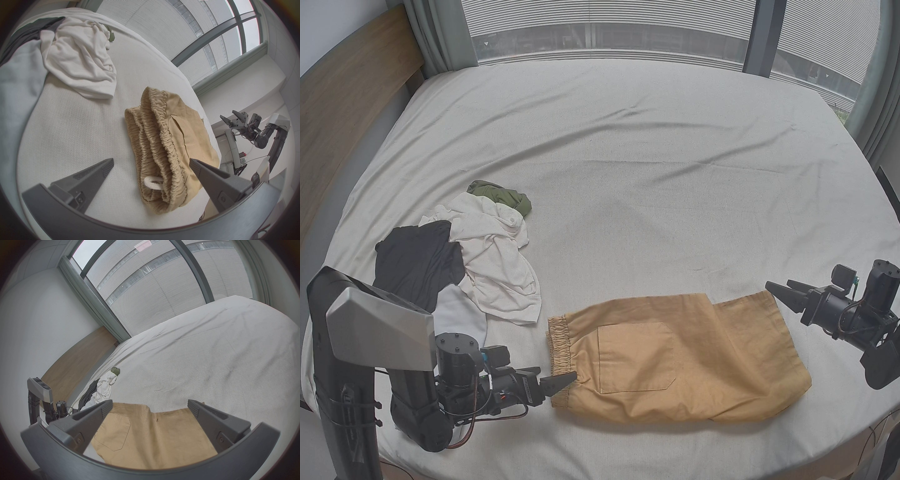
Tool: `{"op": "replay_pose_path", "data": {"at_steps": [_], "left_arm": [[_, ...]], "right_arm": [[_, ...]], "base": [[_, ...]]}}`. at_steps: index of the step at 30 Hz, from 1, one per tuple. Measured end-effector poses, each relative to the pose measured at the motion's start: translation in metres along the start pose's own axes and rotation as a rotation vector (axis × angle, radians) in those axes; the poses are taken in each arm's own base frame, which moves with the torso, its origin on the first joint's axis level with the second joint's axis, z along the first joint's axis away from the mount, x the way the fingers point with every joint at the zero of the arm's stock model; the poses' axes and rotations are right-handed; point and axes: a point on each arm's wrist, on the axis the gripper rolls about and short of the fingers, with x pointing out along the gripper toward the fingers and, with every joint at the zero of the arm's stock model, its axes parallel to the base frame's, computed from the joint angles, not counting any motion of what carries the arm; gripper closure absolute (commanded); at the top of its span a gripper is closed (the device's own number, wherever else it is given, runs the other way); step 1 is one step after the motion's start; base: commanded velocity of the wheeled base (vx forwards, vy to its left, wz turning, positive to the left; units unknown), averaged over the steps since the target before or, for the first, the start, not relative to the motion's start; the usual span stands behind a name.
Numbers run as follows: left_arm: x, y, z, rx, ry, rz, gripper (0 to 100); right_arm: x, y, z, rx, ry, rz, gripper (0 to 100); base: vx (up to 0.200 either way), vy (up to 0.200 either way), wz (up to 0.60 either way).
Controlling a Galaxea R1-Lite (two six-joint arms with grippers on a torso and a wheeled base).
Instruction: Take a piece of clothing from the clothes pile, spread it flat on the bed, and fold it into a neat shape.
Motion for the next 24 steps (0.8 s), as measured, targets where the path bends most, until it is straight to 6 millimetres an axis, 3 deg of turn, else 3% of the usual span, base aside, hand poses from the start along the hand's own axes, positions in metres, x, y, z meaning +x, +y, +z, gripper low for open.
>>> {"op": "replay_pose_path", "data": {"at_steps": [24], "left_arm": [[0.034, -0.013, 0.001, -0.138, -0.014, -0.083, 0]], "right_arm": [[0.001, 0.002, -0.004, 0.004, 0.013, 0.007, 0]], "base": [[0.0, 0.0, 0.0]]}}
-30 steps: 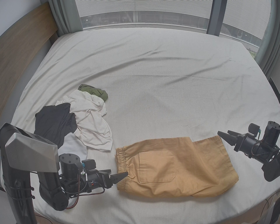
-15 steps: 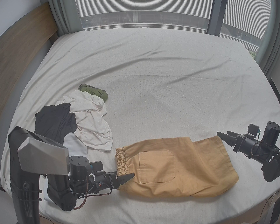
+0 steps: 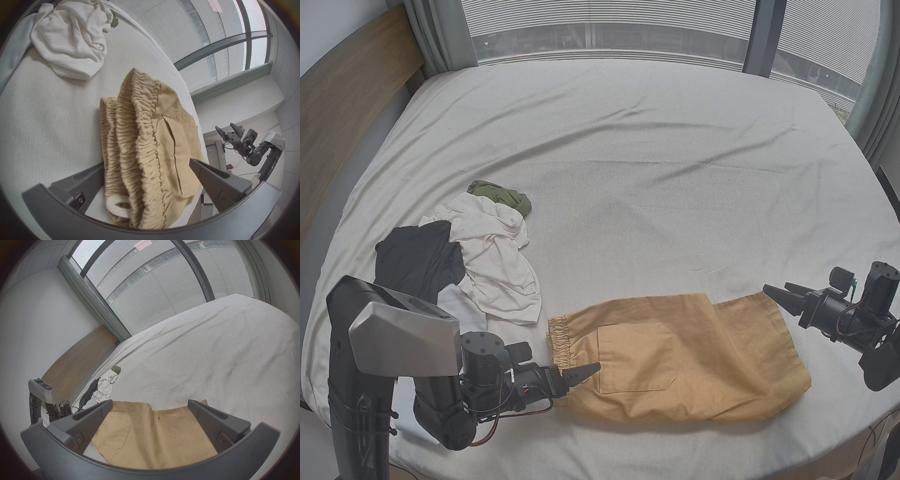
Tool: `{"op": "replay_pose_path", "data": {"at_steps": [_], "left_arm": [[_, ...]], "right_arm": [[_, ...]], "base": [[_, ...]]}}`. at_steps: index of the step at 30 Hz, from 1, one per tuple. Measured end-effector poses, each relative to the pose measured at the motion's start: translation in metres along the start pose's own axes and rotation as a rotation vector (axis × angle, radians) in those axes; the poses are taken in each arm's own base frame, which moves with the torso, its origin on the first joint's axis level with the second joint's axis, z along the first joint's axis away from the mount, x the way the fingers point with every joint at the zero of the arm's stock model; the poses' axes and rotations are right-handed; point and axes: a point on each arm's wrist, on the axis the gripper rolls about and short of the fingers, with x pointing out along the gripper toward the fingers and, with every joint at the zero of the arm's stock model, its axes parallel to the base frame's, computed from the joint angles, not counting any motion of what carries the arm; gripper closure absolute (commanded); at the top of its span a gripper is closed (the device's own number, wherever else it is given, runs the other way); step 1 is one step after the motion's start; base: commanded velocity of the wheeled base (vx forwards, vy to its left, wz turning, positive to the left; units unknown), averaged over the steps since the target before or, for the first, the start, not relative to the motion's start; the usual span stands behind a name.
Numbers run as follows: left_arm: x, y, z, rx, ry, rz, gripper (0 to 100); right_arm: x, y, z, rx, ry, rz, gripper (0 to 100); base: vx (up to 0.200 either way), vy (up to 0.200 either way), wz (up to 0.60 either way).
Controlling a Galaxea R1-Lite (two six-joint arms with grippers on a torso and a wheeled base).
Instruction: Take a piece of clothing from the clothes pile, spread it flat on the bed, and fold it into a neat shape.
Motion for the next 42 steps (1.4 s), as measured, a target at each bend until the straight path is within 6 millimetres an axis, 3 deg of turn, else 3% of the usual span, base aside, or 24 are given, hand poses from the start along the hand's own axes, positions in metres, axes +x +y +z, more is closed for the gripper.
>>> {"op": "replay_pose_path", "data": {"at_steps": [10, 11, 27, 42], "left_arm": [[0.006, -0.005, 0.001, -0.058, -0.006, -0.022, 0], [0.006, -0.005, 0.001, -0.063, -0.006, -0.023, 100], [0.005, -0.006, 0.004, -0.096, -0.02, -0.026, 100], [-0.04, -0.019, 0.004, -0.123, -0.001, 0.005, 100]], "right_arm": [[0.0, 0.0, 0.0, 0.001, 0.002, 0.0, 0], [0.0, 0.0, 0.0, 0.001, 0.002, 0.0, 0], [0.001, -0.002, -0.004, 0.008, 0.018, -0.004, 0], [0.002, -0.004, -0.009, 0.018, 0.035, -0.009, 0]], "base": [[0.0, 0.0, 0.0], [0.0, 0.0, 0.0], [0.0, 0.0, 0.0], [0.0, 0.0, 0.0]]}}
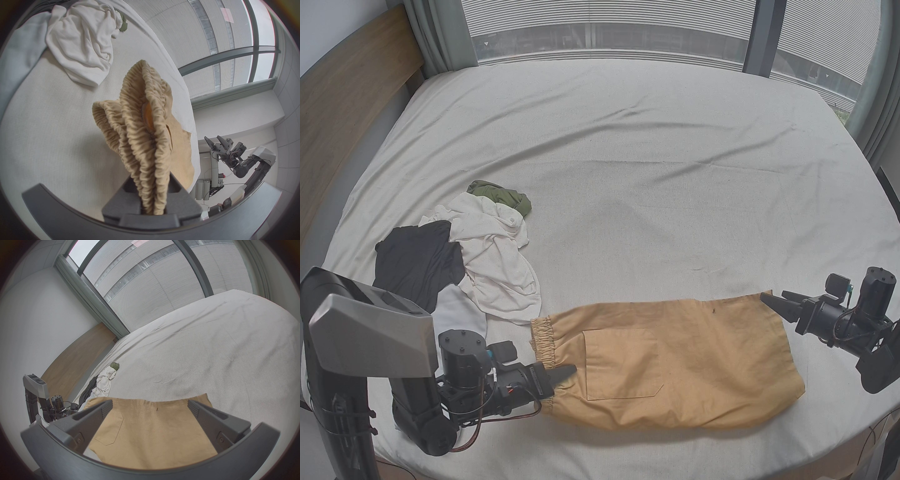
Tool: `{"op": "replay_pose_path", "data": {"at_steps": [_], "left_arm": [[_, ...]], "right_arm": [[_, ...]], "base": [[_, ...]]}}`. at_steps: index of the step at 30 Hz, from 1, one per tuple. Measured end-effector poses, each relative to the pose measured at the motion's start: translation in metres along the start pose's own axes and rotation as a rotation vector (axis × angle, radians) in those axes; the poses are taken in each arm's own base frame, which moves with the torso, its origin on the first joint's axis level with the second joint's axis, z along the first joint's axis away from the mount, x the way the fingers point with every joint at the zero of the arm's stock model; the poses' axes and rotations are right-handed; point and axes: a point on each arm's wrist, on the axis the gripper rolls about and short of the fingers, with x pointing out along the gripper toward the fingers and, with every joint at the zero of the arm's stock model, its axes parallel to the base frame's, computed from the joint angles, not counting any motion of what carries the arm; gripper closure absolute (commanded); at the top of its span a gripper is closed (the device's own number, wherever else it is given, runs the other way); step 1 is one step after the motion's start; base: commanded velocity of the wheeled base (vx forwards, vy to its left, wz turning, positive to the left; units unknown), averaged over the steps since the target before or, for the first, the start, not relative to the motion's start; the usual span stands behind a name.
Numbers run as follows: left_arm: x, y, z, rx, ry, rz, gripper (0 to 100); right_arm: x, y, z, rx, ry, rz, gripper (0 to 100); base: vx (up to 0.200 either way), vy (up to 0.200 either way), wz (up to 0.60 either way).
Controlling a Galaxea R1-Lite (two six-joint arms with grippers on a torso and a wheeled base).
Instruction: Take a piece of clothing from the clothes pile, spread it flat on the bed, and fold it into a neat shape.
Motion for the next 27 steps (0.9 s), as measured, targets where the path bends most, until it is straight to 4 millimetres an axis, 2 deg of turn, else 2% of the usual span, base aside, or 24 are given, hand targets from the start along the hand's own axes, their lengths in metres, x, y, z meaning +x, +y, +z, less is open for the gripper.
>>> {"op": "replay_pose_path", "data": {"at_steps": [9, 27], "left_arm": [[-0.026, 0.0, 0.006, -0.013, -0.028, 0.028, 100], [-0.062, 0.01, 0.02, -0.049, -0.086, 0.061, 100]], "right_arm": [[0.0, 0.0, -0.001, 0.002, 0.004, 0.002, 0], [0.0, 0.0, -0.001, 0.006, 0.008, 0.003, 0]], "base": [[0.0, 0.0, 0.0], [0.0, 0.0, 0.0]]}}
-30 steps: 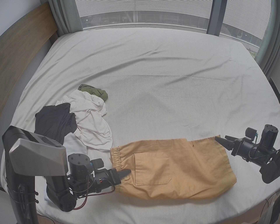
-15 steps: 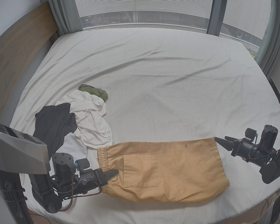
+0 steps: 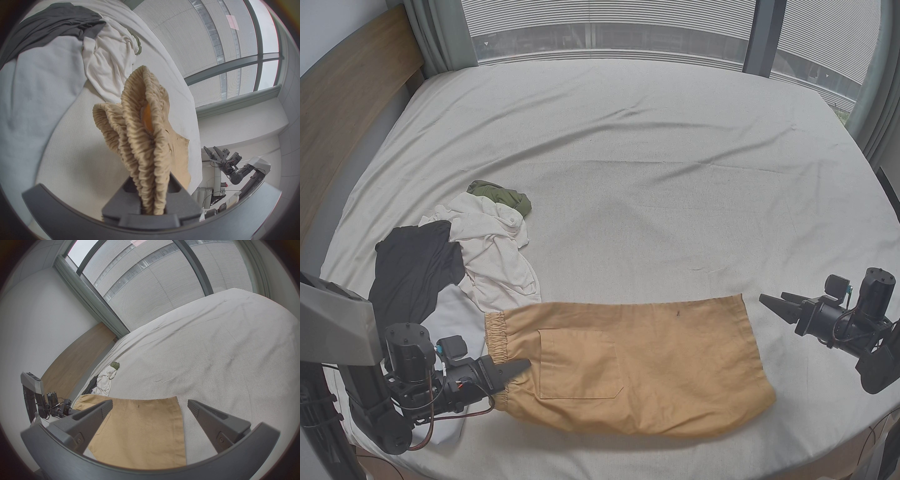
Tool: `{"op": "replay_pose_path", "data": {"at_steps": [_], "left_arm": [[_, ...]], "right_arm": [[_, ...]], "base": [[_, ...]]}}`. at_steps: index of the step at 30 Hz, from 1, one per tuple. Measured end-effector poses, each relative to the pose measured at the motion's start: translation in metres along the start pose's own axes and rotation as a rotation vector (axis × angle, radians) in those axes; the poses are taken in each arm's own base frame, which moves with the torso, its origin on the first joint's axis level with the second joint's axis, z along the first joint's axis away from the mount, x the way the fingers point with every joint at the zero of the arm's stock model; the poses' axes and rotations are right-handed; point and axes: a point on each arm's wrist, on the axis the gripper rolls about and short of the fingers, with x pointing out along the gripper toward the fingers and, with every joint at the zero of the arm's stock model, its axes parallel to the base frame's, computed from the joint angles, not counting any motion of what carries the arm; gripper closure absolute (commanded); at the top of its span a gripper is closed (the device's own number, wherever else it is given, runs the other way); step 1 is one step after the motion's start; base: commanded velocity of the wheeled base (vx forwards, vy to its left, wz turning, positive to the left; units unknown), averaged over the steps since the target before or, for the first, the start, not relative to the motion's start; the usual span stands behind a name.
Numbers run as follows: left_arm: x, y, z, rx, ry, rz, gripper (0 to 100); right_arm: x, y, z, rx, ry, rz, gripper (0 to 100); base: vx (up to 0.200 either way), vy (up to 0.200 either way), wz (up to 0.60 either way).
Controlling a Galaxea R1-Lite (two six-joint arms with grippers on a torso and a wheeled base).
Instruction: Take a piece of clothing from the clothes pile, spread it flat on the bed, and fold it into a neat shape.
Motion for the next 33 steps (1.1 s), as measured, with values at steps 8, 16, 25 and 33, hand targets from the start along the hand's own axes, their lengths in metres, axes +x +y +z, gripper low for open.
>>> {"op": "replay_pose_path", "data": {"at_steps": [8, 16, 25, 33], "left_arm": [[-0.018, 0.011, 0.006, 0.021, -0.009, 0.021, 100], [-0.042, 0.016, 0.011, -0.002, -0.032, 0.02, 100], [-0.049, 0.013, 0.015, 0.005, -0.059, 0.014, 100], [-0.045, -0.001, 0.014, 0.045, -0.052, -0.043, 100]], "right_arm": [[0.0, 0.0, 0.0, 0.0, 0.0, 0.001, 0], [0.001, 0.001, 0.0, -0.001, 0.001, 0.004, 0], [0.002, 0.004, -0.001, -0.004, 0.005, 0.013, 0], [0.002, 0.003, -0.001, -0.003, 0.003, 0.01, 0]], "base": [[0.0, 0.0, 0.0], [0.0, 0.0, 0.0], [0.0, 0.0, 0.0], [0.0, 0.0, 0.0]]}}
